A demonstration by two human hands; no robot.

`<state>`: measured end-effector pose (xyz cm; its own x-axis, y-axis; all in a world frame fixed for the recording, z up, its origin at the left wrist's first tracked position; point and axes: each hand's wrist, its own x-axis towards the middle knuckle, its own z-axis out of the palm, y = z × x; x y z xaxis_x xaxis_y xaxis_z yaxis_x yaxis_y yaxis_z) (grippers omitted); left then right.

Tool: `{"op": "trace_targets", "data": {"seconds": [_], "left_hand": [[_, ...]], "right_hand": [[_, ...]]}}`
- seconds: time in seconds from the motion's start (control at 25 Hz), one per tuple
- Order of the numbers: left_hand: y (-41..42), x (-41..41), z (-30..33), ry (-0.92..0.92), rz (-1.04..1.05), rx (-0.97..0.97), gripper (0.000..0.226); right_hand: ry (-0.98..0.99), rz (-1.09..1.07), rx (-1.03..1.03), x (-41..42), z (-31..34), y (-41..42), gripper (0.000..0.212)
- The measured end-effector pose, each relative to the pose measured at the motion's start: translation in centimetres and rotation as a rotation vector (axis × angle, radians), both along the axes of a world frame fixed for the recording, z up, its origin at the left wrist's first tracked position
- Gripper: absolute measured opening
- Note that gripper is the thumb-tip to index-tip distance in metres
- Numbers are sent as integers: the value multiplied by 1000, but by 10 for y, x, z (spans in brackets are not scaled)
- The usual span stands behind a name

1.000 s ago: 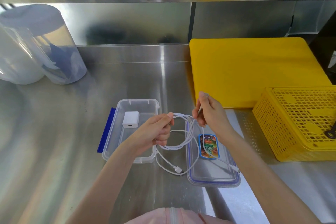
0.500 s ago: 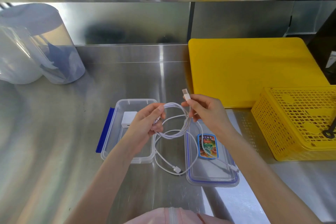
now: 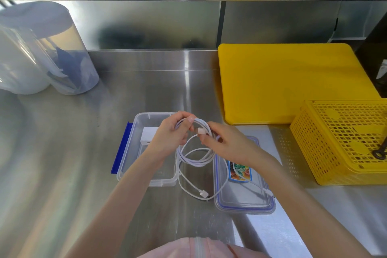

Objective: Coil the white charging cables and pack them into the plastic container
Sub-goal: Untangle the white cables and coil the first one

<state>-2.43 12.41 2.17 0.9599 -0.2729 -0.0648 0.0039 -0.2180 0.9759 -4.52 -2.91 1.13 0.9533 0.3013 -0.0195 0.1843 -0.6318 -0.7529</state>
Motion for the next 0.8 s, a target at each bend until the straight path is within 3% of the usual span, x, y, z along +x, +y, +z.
{"op": "trace_targets", "data": {"seconds": [0.12, 0.28, 0.48, 0.8], "left_hand": [[-2, 1, -1, 20, 20, -36, 19], [1, -1, -4, 106, -4, -169, 23], [2, -6, -6, 177, -31, -350, 26], [22, -6, -13, 192, 93, -421, 24]], "right_hand": [[-1, -30, 152, 0, -5, 1, 15], [188, -131, 627, -3, -5, 7, 29], [493, -74, 1137, 0, -5, 22, 38], [497, -128, 824, 9, -9, 25, 27]]}}
